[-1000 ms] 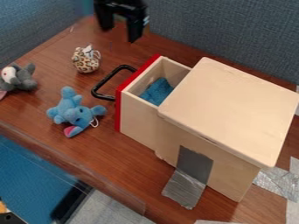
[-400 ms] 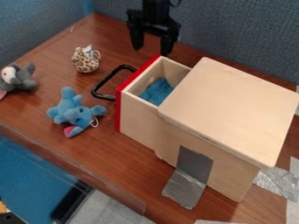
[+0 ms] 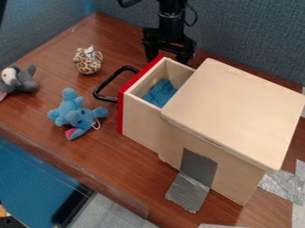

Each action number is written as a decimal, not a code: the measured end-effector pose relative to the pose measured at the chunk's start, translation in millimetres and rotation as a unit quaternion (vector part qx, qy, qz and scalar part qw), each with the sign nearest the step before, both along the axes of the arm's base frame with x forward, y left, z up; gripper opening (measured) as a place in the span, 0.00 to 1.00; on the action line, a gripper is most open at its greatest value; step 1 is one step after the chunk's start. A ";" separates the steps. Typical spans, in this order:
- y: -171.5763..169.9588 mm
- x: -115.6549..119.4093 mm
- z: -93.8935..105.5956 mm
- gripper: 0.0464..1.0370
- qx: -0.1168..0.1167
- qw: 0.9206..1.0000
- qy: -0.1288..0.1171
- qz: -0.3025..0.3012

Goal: Pick up the yellow banana and place it on top of the drawer

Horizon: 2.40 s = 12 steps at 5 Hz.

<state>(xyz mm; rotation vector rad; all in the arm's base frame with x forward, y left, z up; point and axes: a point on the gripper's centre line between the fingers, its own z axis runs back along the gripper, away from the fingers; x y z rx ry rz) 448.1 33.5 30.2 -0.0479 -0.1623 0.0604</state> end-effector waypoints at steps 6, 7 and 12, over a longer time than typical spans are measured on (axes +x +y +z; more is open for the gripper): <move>20.1 10.7 8.0 0.47 0.013 1.000 -0.007 0.011; 24.0 12.1 33.1 0.47 0.005 0.999 -0.032 0.015; -12.4 -79.8 137.6 0.47 -0.036 0.994 -0.095 -0.042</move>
